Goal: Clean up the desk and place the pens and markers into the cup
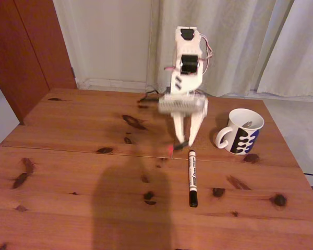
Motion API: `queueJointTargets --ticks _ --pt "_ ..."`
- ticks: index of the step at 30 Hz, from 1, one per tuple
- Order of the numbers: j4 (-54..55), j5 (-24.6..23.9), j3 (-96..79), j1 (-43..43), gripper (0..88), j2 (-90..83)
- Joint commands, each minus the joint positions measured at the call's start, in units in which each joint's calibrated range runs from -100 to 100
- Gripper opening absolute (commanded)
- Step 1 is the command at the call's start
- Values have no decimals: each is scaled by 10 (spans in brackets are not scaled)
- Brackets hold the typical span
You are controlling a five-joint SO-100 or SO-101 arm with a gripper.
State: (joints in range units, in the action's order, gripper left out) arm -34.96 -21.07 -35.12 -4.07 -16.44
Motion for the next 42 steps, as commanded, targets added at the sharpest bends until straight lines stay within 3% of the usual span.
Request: queueJointTargets --ticks 1,9,21,35,42 --pt "110 -13 -37 8 7 -91" --pt "265 -16 -208 -36 7 -252" --pt "265 -15 -344 -150 7 -445" --pt "266 -12 -377 -276 7 -467" --pt "267 -17 -392 -293 7 -458"
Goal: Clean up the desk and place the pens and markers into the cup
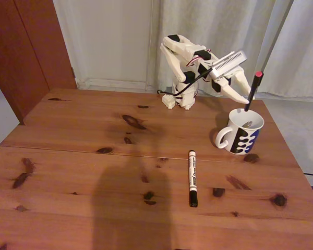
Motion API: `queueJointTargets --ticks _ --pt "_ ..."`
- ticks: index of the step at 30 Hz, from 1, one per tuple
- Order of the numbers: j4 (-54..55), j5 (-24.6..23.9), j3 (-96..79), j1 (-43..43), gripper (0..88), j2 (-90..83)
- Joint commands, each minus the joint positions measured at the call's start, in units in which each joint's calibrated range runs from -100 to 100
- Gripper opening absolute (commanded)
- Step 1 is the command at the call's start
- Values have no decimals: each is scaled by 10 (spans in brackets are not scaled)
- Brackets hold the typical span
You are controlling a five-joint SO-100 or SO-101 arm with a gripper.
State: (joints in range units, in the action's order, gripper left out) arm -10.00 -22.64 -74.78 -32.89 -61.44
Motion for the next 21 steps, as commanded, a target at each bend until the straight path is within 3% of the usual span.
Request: queueJointTargets --ticks 1,21 --pt "19 -1 5 -4 7 -7" --pt "101 -1 4 4 7 128"
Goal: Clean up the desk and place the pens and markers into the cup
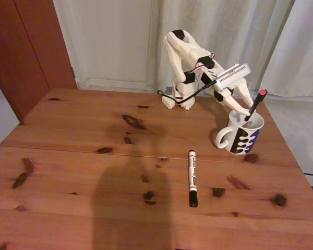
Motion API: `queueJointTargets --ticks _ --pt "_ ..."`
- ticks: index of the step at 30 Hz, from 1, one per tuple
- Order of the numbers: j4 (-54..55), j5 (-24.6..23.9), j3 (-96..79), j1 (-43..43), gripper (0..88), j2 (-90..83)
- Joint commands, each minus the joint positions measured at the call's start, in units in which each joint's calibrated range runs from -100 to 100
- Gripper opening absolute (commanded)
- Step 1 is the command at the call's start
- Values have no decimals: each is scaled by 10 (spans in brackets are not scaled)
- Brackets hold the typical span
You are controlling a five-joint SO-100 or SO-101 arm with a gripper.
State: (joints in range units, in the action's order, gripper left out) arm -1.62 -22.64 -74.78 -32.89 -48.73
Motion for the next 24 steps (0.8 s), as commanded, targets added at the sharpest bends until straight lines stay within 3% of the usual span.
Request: queueJointTargets --ticks 1,5,10,24 --pt "16 -1 4 5 8 1" --pt "20 3 -17 5 11 -1" --pt "18 4 -39 10 77 -1" --pt "12 14 31 61 80 6"
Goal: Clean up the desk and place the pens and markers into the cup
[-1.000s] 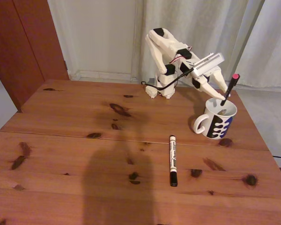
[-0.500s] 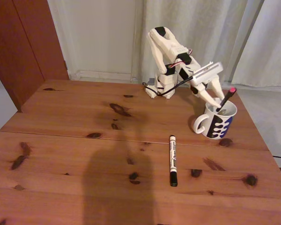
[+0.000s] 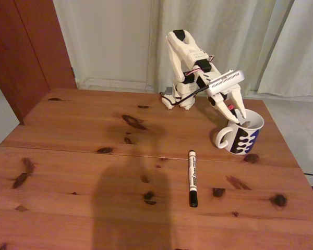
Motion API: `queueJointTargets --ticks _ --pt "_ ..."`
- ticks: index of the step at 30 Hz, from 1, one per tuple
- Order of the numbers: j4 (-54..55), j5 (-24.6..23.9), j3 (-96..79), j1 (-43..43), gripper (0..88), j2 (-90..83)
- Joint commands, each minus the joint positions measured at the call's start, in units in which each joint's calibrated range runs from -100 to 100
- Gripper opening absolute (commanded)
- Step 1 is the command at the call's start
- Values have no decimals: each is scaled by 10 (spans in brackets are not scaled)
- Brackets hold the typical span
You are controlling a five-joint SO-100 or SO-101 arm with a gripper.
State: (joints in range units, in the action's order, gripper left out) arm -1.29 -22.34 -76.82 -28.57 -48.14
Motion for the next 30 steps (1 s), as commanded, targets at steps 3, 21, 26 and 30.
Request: queueJointTargets --ticks 3,21,26,30 --pt "-30 16 84 35 80 2" --pt "-308 32 205 82 86 13" --pt "-384 37 237 107 86 67" --pt "-450 55 294 129 86 136"
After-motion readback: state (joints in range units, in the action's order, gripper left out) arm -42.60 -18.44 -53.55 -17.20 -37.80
